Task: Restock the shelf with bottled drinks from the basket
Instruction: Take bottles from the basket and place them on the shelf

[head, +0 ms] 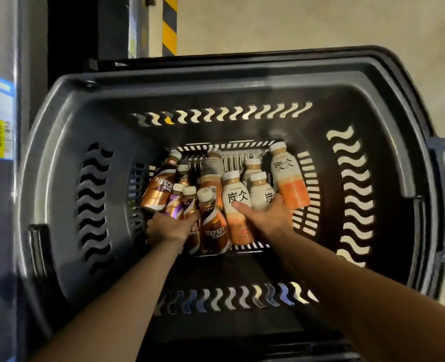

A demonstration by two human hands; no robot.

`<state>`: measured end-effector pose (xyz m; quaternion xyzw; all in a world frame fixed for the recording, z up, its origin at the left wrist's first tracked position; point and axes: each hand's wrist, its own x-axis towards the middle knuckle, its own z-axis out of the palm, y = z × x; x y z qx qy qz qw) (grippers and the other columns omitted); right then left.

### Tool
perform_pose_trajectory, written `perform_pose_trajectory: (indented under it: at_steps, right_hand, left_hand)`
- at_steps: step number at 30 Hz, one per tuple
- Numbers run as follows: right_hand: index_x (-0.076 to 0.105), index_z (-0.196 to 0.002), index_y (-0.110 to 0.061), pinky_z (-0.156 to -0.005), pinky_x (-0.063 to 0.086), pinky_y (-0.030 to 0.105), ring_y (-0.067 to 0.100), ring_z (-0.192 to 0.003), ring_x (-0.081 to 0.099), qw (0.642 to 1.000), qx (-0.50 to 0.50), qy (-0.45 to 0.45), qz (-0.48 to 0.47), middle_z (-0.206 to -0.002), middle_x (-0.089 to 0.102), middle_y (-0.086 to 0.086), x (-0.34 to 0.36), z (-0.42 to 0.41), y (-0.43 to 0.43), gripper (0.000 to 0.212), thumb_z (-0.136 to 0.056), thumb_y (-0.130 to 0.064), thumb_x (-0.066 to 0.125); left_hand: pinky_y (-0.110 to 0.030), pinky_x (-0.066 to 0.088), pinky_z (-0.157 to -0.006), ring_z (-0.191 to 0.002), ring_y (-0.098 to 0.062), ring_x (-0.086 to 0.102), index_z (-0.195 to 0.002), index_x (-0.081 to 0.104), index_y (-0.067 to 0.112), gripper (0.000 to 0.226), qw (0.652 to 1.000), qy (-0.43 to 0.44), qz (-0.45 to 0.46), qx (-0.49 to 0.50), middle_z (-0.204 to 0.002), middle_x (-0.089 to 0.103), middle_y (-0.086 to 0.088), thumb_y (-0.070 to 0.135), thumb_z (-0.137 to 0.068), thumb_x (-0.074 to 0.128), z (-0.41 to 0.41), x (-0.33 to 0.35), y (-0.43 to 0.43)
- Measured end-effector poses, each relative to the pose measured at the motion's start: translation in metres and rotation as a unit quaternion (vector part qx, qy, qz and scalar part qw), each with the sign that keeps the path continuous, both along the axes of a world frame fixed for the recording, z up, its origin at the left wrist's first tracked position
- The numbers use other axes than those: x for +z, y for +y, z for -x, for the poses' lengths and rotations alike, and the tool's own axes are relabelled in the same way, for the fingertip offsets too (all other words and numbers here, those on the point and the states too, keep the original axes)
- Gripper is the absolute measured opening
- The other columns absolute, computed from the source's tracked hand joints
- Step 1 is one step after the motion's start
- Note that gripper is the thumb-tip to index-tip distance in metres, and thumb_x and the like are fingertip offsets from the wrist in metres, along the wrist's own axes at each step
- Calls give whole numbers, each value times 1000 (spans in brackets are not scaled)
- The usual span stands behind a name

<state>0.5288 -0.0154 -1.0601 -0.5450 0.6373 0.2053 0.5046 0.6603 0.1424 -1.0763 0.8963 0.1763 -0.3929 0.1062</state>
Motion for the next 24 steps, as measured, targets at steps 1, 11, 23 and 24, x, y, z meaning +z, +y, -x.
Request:
perform_pose_trajectory:
  at_steps: [1,11,23,24]
  right_hand:
    - [37,-147,-25,-103,48,54,29,-128,56,998,-51,-37,-25,-138,59,2,-8,6,-6,129,-39,-75,87]
    - [59,-105,-28,-82,52,29,11,-94,64,988,-97,-86,-84,-96,67,-8,-12,37,-18,43,-73,-42,85]
    - [59,-105,-30,-86,58,40,15,-91,70,996,-1,-91,-6,-98,73,-5,218,36,-25,59,-62,-62,83]
    - [60,-104,-30,-83,57,36,14,-89,69,996,19,-92,12,-97,73,-6,254,33,-30,54,-65,-61,82]
  left_hand:
    - [-49,47,-96,-124,-37,51,-139,42,6,99,1000,5,9,6,-139,47,-18,50,-63,88,-3,-5,3]
    - [-44,49,-93,-117,-34,57,-138,46,9,107,995,86,48,-1,-131,58,-12,63,-55,86,-15,-8,19]
    - [-38,55,-88,-86,-20,67,-111,64,19,48,975,107,193,28,-95,70,-2,26,-70,86,32,244,-28]
    - [-37,55,-88,-85,-19,68,-110,65,18,45,973,96,208,36,-93,71,-2,24,-70,86,32,279,-35]
